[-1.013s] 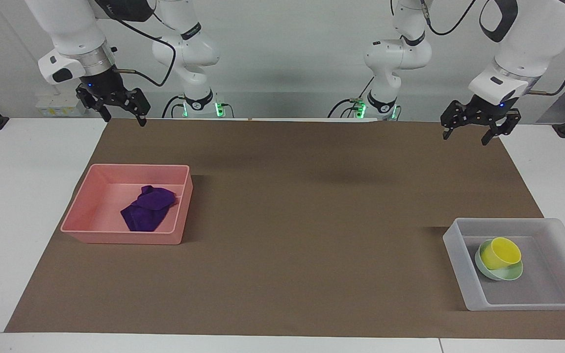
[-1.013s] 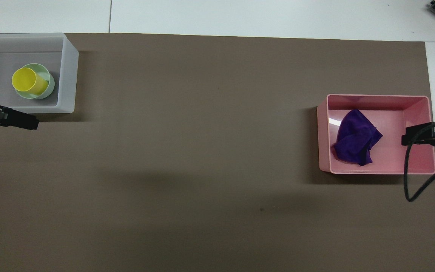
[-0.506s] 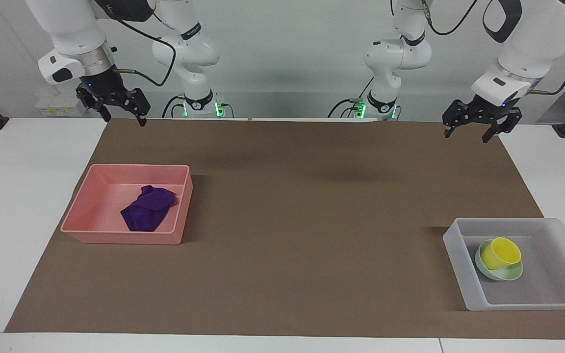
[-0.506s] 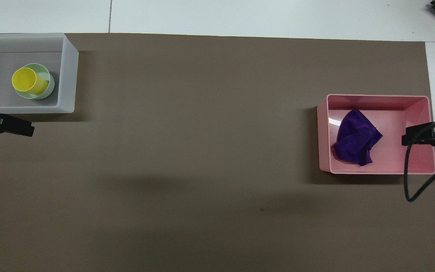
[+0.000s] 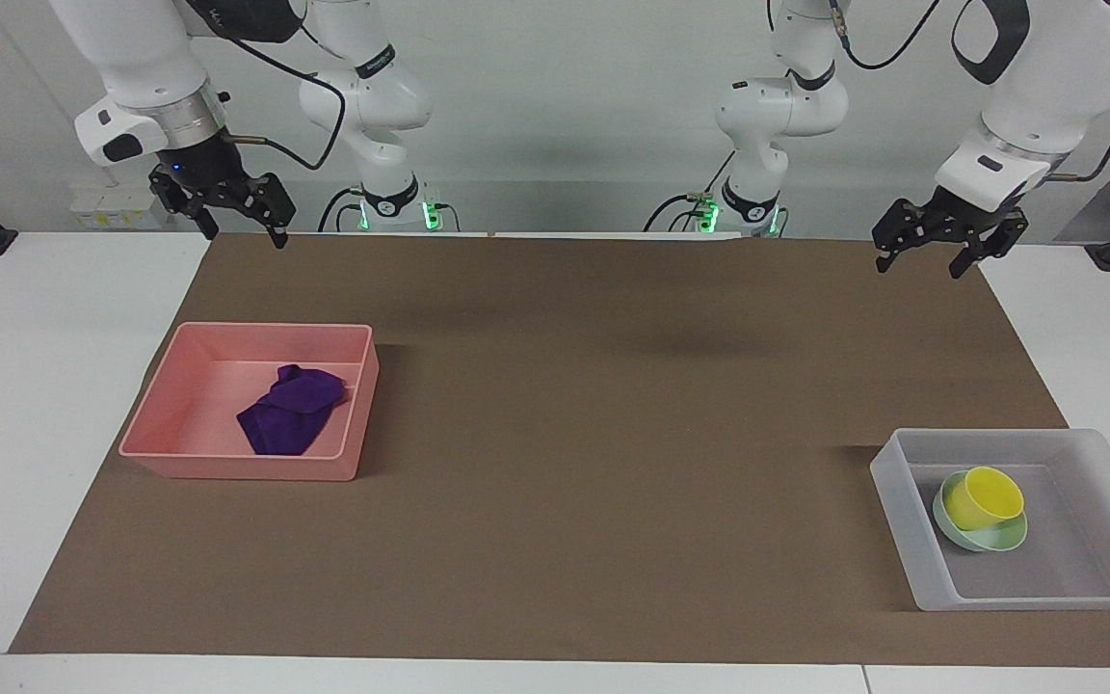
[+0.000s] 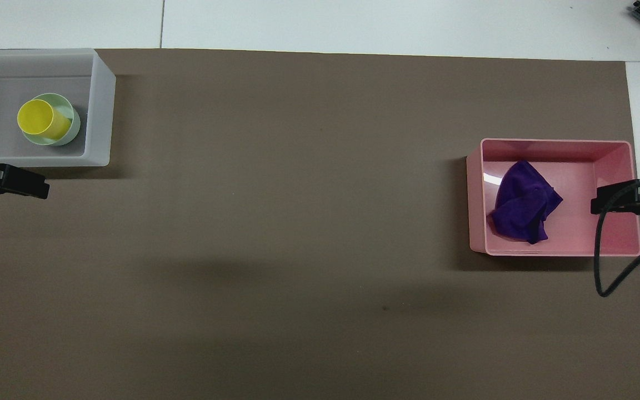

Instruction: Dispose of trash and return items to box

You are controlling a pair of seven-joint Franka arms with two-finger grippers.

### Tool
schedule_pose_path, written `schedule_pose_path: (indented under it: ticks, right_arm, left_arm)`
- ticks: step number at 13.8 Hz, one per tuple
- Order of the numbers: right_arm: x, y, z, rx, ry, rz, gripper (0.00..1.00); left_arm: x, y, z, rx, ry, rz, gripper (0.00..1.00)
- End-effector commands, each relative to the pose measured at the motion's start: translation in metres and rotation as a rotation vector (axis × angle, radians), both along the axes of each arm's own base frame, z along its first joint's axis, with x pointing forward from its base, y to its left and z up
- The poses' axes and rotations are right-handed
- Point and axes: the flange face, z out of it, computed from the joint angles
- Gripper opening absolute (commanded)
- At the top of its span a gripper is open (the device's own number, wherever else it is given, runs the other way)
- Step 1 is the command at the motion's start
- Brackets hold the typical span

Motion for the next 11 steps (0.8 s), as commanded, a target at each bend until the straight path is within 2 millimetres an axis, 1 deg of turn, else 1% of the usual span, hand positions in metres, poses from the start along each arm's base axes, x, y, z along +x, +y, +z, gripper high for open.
schedule_pose_path:
  ticks: [1,11]
  right_arm:
    - [-0.0058,0.0013,-0.0001,-0.010,0.001,-0.003,1.00]
    - [-0.0072,0.0014,0.0003,-0.010,0.004,-0.003,1.00]
  left_arm:
    - [-0.0043,0.0048,0.0064,0.005,0.007,0.015,1.00]
    - [-0.0048,0.0058,0.0068,0.006,0.010,0.013,1.00]
